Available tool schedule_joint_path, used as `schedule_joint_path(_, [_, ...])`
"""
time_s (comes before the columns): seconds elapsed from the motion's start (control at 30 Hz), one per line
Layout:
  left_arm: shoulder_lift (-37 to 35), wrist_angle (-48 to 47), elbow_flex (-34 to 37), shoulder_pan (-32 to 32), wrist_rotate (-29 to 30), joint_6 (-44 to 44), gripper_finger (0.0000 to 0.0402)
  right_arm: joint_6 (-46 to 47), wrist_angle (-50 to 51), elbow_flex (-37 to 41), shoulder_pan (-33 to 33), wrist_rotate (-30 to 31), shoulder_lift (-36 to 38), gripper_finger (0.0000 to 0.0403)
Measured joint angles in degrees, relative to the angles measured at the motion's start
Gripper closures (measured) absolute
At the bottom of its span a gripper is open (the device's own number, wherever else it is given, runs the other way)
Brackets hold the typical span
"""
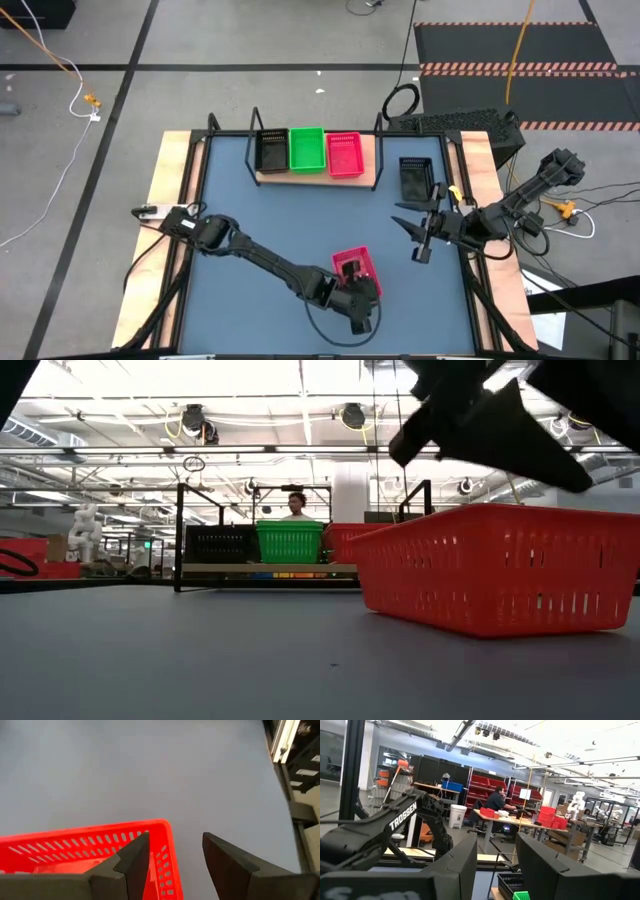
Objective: Stack baskets on shelf by color
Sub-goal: Stack the red bin on top of the red bins on the shelf
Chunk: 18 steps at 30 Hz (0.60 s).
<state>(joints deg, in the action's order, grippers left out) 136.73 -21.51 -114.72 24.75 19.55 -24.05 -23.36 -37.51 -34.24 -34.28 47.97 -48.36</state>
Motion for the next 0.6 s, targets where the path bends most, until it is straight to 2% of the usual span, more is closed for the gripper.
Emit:
schedule_joint_path(0.23, [-0.57,-0.32,0.19,0.49,-0.02,1.73,0.0218,0.12,0.01,0.0,0.0,0.0,0.0,0.0273])
schedule_joint_path(0.6, [-0.07,-3.02,0.48,1.47,1.29,-0.73,0.0218,1.21,0.01,0.0,0.0,0.0,0.0,0.0273])
